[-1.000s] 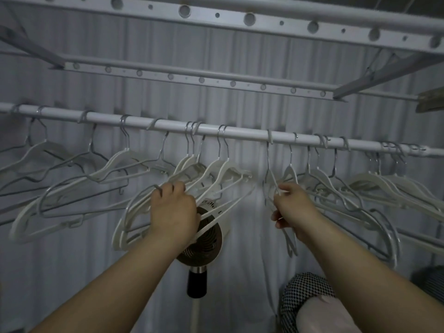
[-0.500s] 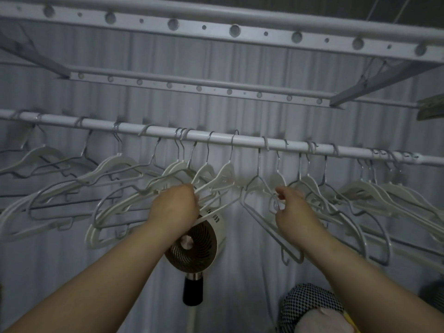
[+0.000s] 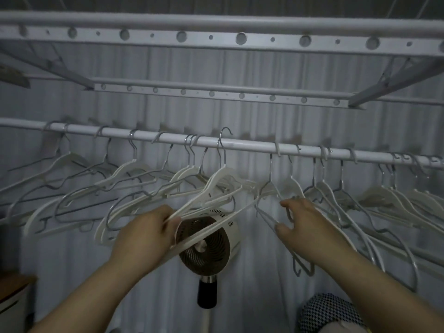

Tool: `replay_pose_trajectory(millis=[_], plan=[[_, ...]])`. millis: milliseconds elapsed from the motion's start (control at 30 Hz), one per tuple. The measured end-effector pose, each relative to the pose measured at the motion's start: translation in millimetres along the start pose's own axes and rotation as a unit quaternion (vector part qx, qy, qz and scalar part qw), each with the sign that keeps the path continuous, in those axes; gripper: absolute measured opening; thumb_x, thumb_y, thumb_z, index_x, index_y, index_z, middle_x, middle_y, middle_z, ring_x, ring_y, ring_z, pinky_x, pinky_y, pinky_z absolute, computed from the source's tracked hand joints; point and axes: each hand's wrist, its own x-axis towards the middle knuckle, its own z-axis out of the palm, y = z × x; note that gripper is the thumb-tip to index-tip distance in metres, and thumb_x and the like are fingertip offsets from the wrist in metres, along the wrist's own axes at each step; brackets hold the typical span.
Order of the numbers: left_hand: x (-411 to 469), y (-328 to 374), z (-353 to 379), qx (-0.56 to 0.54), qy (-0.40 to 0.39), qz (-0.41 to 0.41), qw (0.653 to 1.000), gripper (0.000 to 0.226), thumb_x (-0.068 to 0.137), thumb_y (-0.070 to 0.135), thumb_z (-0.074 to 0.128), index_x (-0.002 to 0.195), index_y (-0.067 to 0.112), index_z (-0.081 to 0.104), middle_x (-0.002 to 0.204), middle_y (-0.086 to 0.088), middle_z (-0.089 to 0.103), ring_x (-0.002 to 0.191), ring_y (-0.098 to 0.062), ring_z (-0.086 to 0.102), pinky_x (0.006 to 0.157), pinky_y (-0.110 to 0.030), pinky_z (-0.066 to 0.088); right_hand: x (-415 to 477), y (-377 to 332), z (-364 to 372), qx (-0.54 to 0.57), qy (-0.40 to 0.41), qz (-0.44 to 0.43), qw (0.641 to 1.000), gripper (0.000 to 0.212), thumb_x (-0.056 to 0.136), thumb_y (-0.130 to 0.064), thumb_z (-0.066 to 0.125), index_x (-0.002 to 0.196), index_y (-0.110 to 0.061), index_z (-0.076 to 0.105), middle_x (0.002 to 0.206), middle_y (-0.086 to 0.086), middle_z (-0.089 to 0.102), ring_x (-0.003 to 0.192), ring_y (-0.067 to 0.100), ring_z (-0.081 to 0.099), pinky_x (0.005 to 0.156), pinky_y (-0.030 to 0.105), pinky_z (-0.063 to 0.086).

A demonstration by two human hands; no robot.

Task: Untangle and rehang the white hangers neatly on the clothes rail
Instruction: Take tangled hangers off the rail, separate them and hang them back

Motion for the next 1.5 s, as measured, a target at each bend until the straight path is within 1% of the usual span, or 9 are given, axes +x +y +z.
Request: replay_pose_trajectory(millis=[333,467,567,667,800,967,1133,1300,1500], plan=[[-92,-18,-87,-0.032,0.014,-0.083,0.996,0.025,0.086,0.022,0.057,0.061,0.029,0.061,0.059,0.024,0.066,0.049,0.003,0.060,0.051,-0.020,0.047,-20,-39,-1,0.026,0.112,-0.194,0.974,0.059,0.077,-0.039,0.051,0.128,-0.010,0.051,0.143,0.011,0.041,0.134,0.029,0.031,0.111,0.037,0.019],[-125,-16,-123,-0.104,0.018,-0.079,0.991,0.023,0.078,0.031,0.067,0.055,0.031,0.069,0.058,0.009,0.070,0.045,-0.004,0.061,0.043,-0.010,0.043,-34,-69,5,0.128,-0.027,-0.199,0.971,0.059,0.087,-0.036,0.055,0.140,-0.023,0.033,0.146,-0.003,0.032,0.136,0.016,0.026,0.110,0.029,0.022],[-139,-19,-147,-0.156,0.015,-0.079,0.984,0.018,0.065,0.051,0.072,0.056,0.036,0.072,0.057,-0.006,0.069,0.041,-0.007,0.055,0.042,-0.013,0.040,-49,-82,4,0.267,-0.144,-0.195,0.933,0.044,0.086,-0.026,0.058,0.128,-0.025,0.046,0.114,-0.009,0.050,0.101,0.005,0.048,0.067,0.004,0.043],[-147,-27,-162,-0.157,-0.022,-0.070,0.985,0.058,0.030,0.079,0.067,0.057,0.028,0.073,0.051,-0.010,0.066,0.041,-0.007,0.053,0.043,-0.015,0.041,-68,-93,2,0.328,-0.236,-0.222,0.888,0.010,0.086,-0.020,0.059,0.094,-0.023,0.064,0.081,-0.005,0.069,0.067,0.005,0.055,0.059,0.012,0.042],[-163,-29,-174,-0.155,-0.067,-0.081,0.982,0.016,0.055,0.043,0.073,0.051,0.027,0.071,0.052,-0.007,0.065,0.050,-0.008,0.057,0.052,-0.016,0.044,-92,-104,-8,0.355,-0.332,-0.235,0.842,0.018,0.089,-0.019,0.055,0.076,-0.023,0.067,0.046,-0.012,0.060,0.044,0.001,0.045,0.051,0.015,0.035],[-192,-51,-193,-0.030,-0.074,-0.087,0.993,0.027,0.078,0.017,0.068,0.083,0.041,0.057,0.088,0.009,0.060,0.083,-0.004,0.055,0.080,-0.026,0.042,-128,-130,-3,0.391,-0.363,-0.179,0.827,0.027,0.093,-0.004,0.042,0.085,-0.020,0.063,0.035,-0.007,0.052,0.033,0.006,0.043,0.045,0.022,0.036],[-222,-56,-199,-0.022,-0.092,-0.080,0.992,0.028,0.080,0.014,0.065,0.092,0.037,0.055,0.107,0.007,0.051,0.103,-0.009,0.049,0.092,-0.019,0.032,-172,-144,-2,0.529,-0.371,-0.027,0.762,0.030,0.093,0.006,0.035,0.081,-0.008,0.058,0.079,0.008,0.064,0.040,0.010,0.061,0.042,0.021,0.054],[-236,-34,-189,-0.071,-0.243,-0.059,0.966,0.035,0.083,0.017,0.062,0.071,0.049,0.055,0.076,0.033,0.060,0.079,0.015,0.055,0.073,0.009,0.033,-195,-154,0,0.584,-0.332,0.101,0.734,0.025,0.092,0.006,0.033,0.076,0.000,0.052,0.075,0.021,0.056,0.042,0.017,0.066,0.043,0.023,0.056],[-239,8,-181,-0.221,-0.294,-0.072,0.927,0.014,0.085,0.044,0.054,0.080,0.036,0.063,0.092,0.008,0.070,0.087,-0.001,0.064,0.076,-0.010,0.048,-206,-168,1,0.542,-0.266,0.191,0.774,0.043,0.092,0.001,0.041,0.134,0.005,0.030,0.124,0.032,0.047,0.047,0.022,0.065,0.043,0.024,0.055]])
